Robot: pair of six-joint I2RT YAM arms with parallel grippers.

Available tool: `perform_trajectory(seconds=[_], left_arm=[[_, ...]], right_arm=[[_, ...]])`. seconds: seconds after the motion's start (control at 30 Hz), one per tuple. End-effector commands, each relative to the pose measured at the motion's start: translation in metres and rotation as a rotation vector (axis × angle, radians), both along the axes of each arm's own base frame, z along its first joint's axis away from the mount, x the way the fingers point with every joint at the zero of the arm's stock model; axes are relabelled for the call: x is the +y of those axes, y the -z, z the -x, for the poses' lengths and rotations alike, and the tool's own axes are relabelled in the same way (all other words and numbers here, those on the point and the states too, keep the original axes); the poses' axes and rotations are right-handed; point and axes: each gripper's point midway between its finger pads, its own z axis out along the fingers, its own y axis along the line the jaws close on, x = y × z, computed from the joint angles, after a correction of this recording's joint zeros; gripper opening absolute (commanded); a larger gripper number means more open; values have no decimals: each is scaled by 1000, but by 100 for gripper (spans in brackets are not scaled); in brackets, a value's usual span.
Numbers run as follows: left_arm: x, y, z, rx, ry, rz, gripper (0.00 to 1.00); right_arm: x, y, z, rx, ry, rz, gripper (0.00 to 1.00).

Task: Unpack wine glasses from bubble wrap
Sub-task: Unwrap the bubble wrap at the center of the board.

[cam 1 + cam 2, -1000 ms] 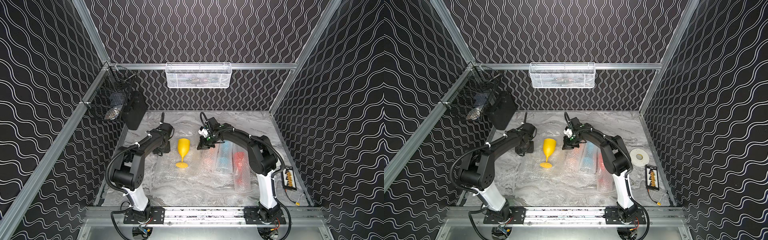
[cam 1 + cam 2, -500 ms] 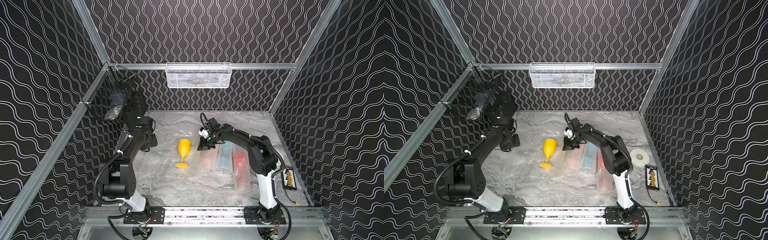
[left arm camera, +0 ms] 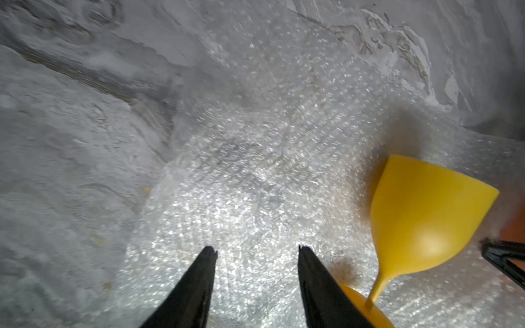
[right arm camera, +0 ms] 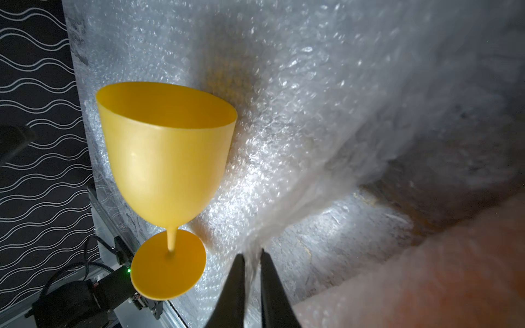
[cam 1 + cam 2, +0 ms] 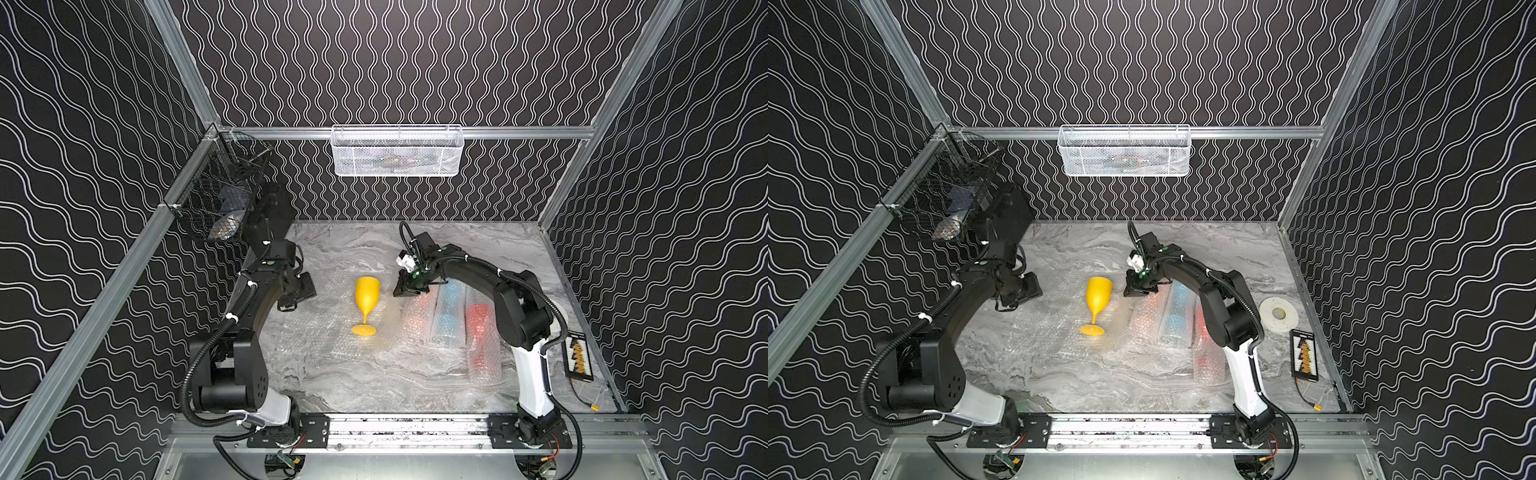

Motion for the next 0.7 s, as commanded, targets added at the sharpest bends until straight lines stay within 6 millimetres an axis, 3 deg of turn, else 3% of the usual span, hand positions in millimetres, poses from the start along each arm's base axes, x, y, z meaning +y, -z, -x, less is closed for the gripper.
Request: perform_trajectory(seconds=[0.0, 0.23, 0.67], left_arm=[[-26, 10, -12, -28, 24, 119, 51], [-33, 53, -19, 37, -8, 145, 51], [-20, 85, -43, 60, -108, 116, 50]], right_arm=[[-4, 5, 0, 9, 6, 31, 20], [-5, 11, -1, 19, 10, 44, 18], [2, 28, -13, 17, 16, 41, 8]])
